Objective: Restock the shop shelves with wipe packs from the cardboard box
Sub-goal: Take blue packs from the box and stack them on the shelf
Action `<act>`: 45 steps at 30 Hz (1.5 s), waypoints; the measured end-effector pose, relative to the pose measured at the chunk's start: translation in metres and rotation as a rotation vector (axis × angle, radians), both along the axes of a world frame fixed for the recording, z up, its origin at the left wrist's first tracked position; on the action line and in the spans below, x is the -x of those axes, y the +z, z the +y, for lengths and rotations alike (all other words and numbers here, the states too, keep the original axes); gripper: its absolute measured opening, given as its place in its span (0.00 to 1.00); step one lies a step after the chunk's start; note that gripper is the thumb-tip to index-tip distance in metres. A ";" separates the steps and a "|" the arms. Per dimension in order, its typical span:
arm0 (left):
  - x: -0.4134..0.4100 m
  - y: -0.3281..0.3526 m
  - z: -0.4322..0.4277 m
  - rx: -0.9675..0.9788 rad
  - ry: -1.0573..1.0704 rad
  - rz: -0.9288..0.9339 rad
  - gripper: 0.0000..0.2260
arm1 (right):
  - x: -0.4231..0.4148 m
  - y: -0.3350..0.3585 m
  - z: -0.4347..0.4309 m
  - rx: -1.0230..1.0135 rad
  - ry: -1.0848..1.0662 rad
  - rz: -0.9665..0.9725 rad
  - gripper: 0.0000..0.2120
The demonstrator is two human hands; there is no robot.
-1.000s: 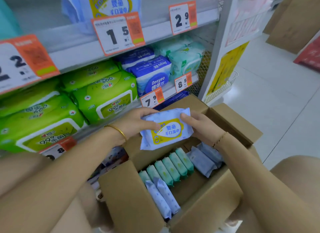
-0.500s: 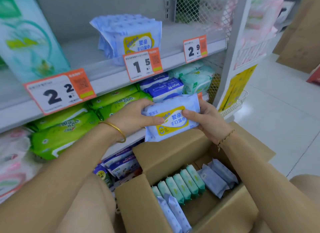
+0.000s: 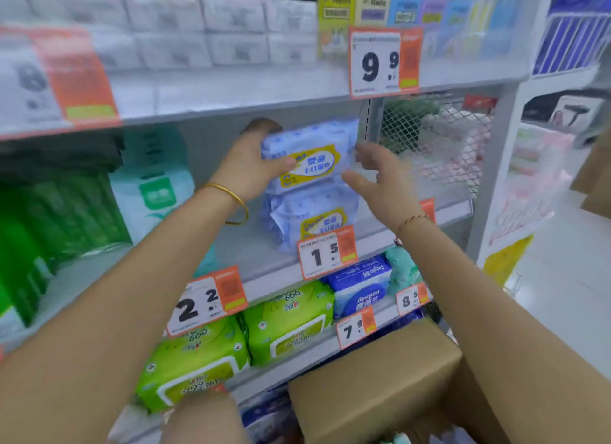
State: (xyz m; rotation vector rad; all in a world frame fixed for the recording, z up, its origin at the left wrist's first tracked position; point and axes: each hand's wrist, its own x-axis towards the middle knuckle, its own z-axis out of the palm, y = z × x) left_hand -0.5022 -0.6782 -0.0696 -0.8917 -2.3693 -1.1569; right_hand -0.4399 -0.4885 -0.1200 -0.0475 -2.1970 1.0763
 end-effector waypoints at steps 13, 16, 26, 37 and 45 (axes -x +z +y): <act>0.118 -0.009 0.040 0.325 0.324 -0.106 0.15 | 0.040 -0.028 -0.016 -0.308 -0.085 -0.218 0.15; 0.119 -0.019 0.035 0.497 0.289 -0.248 0.14 | 0.039 -0.028 -0.017 -0.314 -0.088 -0.204 0.15; 0.105 -0.023 0.027 0.604 0.289 -0.492 0.07 | 0.036 -0.027 -0.018 -0.327 -0.084 -0.236 0.16; -0.113 -0.100 0.043 0.048 -0.046 0.365 0.16 | -0.084 -0.074 0.011 -0.174 -0.283 0.108 0.18; -0.176 -0.265 0.089 0.645 -0.587 -0.228 0.17 | -0.199 -0.254 0.081 -0.187 -0.393 -0.780 0.15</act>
